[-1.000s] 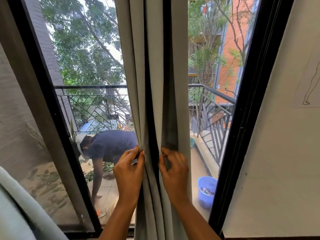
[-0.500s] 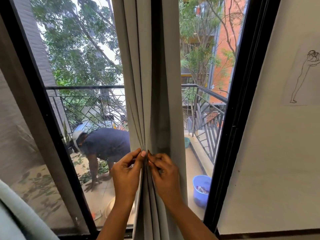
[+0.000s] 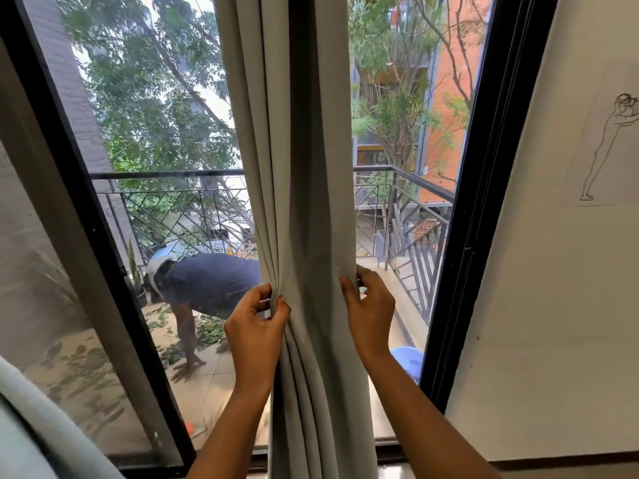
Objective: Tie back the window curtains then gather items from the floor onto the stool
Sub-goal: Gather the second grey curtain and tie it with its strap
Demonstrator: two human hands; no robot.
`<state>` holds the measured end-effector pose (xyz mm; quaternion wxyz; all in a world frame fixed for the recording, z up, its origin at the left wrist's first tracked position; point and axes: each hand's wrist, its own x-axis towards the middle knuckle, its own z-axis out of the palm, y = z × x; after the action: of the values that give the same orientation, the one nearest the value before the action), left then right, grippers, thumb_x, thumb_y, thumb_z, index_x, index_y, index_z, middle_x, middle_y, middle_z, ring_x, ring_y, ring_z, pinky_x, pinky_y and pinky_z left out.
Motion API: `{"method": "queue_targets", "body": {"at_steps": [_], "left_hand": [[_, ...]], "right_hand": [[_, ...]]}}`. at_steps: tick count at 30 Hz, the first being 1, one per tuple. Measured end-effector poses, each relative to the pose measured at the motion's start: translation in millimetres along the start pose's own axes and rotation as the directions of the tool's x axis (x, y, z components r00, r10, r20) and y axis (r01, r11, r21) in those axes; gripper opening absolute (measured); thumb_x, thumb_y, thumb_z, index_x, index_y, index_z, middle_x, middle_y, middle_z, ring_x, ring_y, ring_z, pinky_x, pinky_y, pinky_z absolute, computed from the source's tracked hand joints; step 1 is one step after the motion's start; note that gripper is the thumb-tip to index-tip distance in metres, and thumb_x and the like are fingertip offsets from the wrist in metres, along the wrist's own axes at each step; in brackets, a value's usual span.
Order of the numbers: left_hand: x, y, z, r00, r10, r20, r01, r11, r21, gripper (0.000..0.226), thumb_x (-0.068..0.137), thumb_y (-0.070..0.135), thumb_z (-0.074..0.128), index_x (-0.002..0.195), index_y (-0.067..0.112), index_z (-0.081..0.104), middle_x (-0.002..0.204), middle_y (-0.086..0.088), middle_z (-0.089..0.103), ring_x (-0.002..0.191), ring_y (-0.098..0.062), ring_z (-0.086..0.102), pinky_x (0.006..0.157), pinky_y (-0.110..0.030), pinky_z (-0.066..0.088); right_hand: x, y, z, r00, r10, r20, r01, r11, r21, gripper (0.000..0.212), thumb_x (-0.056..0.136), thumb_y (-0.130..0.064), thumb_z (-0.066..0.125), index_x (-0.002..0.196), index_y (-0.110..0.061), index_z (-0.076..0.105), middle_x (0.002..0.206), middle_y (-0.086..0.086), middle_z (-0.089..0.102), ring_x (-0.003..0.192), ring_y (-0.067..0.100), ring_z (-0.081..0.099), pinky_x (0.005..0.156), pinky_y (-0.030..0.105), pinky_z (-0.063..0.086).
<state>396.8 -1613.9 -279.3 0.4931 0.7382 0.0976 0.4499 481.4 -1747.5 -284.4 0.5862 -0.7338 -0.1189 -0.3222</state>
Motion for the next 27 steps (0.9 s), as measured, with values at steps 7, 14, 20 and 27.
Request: {"method": "queue_targets", "body": {"at_steps": [7, 14, 20, 27], "left_hand": [[-6, 1, 4, 0.999, -0.032, 0.001, 0.032, 0.995, -0.096, 0.015, 0.081, 0.009, 0.073, 0.091, 0.021, 0.072, 0.081, 0.014, 0.073, 0.078, 0.000, 0.068, 0.071, -0.011, 0.051], [-8, -3, -2, 0.999, -0.021, 0.025, 0.024, 0.988, -0.153, 0.016, 0.082, 0.009, 0.071, 0.092, 0.022, 0.072, 0.083, 0.012, 0.073, 0.079, -0.003, 0.069, 0.073, -0.014, 0.053], [-3, -9, -2, 0.996, -0.058, 0.069, 0.069, 0.982, -0.174, 0.017, 0.082, 0.016, 0.071, 0.098, 0.013, 0.073, 0.086, 0.003, 0.075, 0.084, -0.010, 0.071, 0.081, -0.033, 0.058], [1, -12, 0, 0.988, -0.078, 0.129, 0.103, 0.975, -0.195, 0.033, 0.078, 0.033, 0.068, 0.103, 0.011, 0.072, 0.090, -0.001, 0.075, 0.087, -0.018, 0.071, 0.084, -0.045, 0.057]], "right_hand": [[-52, 1, 22, 0.947, -0.307, 0.090, 0.310, 0.951, -0.013, 0.019, 0.084, -0.014, 0.067, 0.100, -0.005, 0.067, 0.087, 0.004, 0.071, 0.078, 0.007, 0.064, 0.073, 0.019, 0.053], [-58, -8, 24, 0.877, -0.437, 0.197, 0.441, 0.897, 0.027, 0.042, 0.097, -0.038, 0.044, 0.111, -0.006, 0.067, 0.093, 0.006, 0.073, 0.081, 0.011, 0.068, 0.079, 0.018, 0.054], [-61, -11, 29, 0.952, -0.198, 0.232, 0.199, 0.980, 0.019, 0.021, 0.092, -0.024, 0.060, 0.105, -0.009, 0.067, 0.093, -0.009, 0.063, 0.087, -0.015, 0.053, 0.079, 0.009, 0.049], [-55, -13, 27, 0.939, -0.067, 0.336, 0.024, 0.991, 0.131, 0.020, 0.096, -0.025, 0.053, 0.106, -0.013, 0.065, 0.084, -0.028, 0.055, 0.085, -0.012, 0.057, 0.075, 0.003, 0.044]]}}
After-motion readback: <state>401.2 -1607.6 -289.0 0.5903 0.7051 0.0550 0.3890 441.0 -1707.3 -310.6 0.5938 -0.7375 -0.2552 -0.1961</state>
